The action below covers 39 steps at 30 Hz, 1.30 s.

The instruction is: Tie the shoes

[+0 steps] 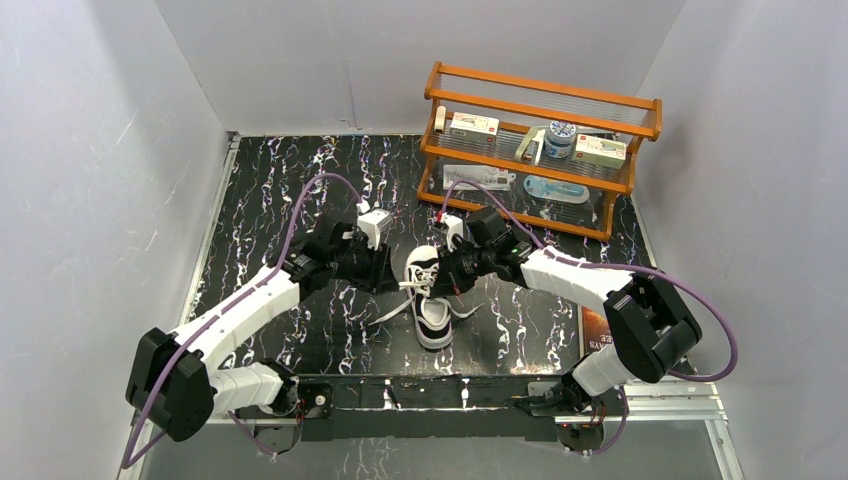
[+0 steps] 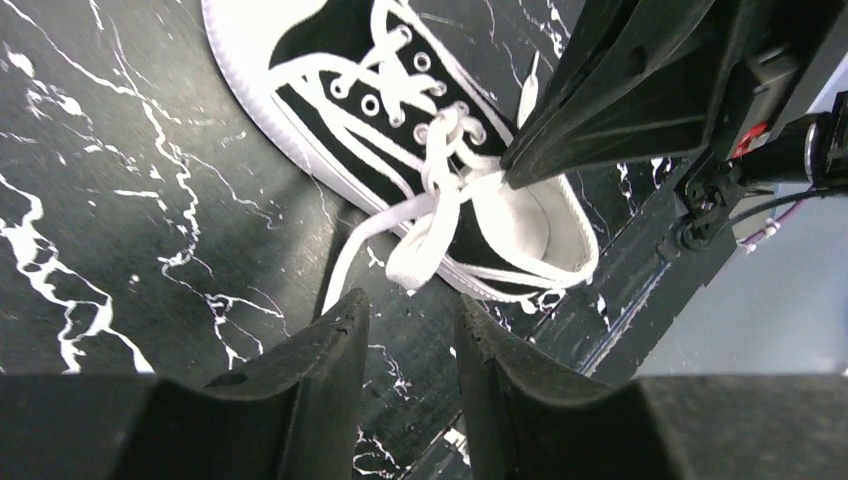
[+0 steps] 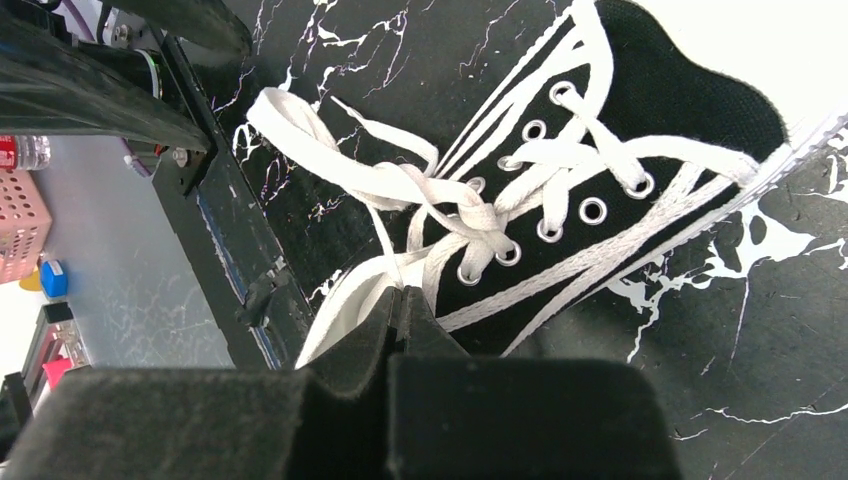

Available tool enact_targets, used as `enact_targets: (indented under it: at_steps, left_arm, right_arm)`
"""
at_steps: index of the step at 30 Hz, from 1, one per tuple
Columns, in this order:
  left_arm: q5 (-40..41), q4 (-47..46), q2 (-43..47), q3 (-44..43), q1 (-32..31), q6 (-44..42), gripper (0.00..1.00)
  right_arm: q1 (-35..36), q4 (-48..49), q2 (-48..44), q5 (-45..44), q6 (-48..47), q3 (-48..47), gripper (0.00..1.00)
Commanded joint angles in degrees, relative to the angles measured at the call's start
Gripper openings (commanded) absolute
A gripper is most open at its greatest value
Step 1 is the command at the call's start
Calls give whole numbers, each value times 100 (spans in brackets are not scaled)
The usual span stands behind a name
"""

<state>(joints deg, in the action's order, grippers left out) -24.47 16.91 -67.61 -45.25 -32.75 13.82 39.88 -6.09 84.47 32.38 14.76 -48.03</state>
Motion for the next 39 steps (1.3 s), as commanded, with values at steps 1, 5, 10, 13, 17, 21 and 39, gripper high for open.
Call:
enact_targets:
  at_steps: [1,5,10,13,17,21,39]
  left_arm:
    - [238,142,140,-400,1,-159,38]
    - [-24,-198,-389,-825,-3,-190,44]
    - [-770,-369,-1547,-1475,-12,-436,60]
    - [-1056,-398,-1977,-1562,-13,-568,52]
    - [-1458,-813,-1887,-1184,-6,-391,46]
    - [-1617,-963,-1937,-923,-12,-226,40]
    - [-1310,-1524,-1838,-788,-12,-115,0]
  right_arm:
    - [17,96,-44,96,-114,4,0]
    - [15,111,-66,58,-74,4,0]
    - [20,156,-33,97,-11,-9,0]
    - [16,153,-57,63,-4,-21,0]
    - [20,148,-140,25,47,-1,0]
    - [20,235,-202,1,141,90,0]
    - [20,808,-283,-332,978,266,0]
